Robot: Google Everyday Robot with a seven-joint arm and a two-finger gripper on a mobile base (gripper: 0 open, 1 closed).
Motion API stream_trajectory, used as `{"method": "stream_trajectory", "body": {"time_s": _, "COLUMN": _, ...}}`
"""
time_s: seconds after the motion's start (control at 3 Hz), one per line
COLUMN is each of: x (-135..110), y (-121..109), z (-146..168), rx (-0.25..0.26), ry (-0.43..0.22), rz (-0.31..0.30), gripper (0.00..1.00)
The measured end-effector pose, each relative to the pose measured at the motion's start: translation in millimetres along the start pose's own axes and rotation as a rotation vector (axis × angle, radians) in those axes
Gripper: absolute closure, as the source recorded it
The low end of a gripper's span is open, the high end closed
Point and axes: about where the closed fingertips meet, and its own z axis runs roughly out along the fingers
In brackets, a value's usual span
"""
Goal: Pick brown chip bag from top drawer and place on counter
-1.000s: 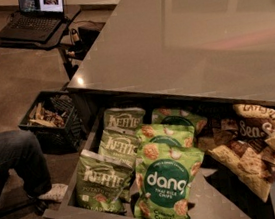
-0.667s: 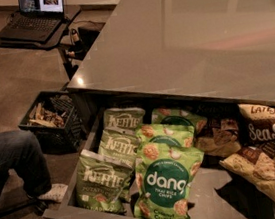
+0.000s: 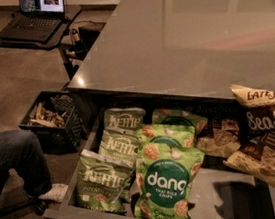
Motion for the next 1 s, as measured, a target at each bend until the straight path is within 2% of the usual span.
{"method": "stream_trajectory", "body": {"time_s": 0.33, "x": -28, "y": 23, "z": -36, "rx": -0.059, "ry": -0.076, "rz": -0.024, "gripper": 1.0}}
{"method": "stream_trajectory", "body": {"time_s": 0.67, "x": -32, "y": 29, "z": -35, "rx": -0.081, "ry": -0.093, "rz": -0.011, "gripper": 1.0}}
{"method": "stream_trajectory", "body": {"time_s": 1.0, "x": -40, "y": 37, "z": -49, "rx": -0.102, "ry": -0.107, "rz": -0.039, "gripper": 1.0}}
